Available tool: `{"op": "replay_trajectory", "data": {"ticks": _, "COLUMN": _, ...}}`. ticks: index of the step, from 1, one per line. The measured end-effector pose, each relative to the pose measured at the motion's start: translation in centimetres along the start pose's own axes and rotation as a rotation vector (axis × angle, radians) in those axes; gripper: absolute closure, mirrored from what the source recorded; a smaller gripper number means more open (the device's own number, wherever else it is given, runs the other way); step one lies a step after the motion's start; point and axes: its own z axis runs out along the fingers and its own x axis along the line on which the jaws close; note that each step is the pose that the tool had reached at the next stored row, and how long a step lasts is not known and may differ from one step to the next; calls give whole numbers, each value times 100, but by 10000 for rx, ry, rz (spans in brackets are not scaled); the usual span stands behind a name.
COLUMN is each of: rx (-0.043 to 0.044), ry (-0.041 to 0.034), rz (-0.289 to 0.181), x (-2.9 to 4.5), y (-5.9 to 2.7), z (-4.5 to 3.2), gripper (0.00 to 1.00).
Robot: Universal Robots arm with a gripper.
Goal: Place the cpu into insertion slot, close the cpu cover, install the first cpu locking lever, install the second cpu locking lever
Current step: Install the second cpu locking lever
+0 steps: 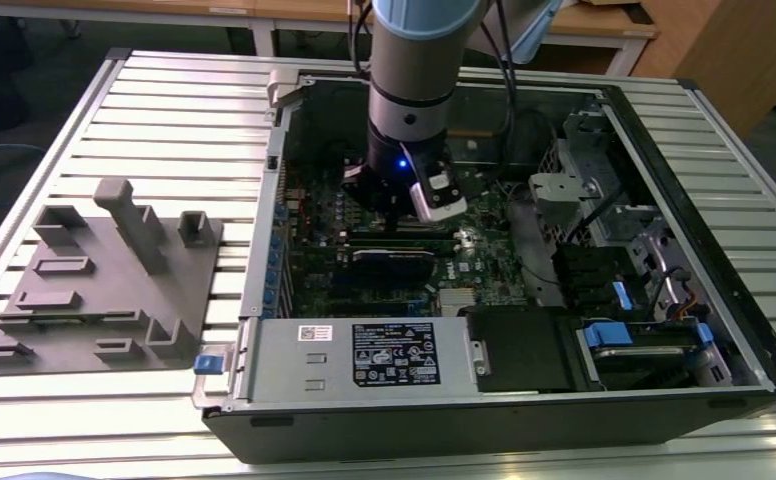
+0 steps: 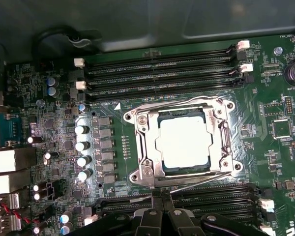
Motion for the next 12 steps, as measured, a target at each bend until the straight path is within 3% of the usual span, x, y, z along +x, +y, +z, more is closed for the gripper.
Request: {"op": "replay_trajectory", "data": {"ticks": 12, "rx": 0, "ry": 1, "rz": 0, "x": 2, "y": -5, "z": 62, "gripper": 89}}
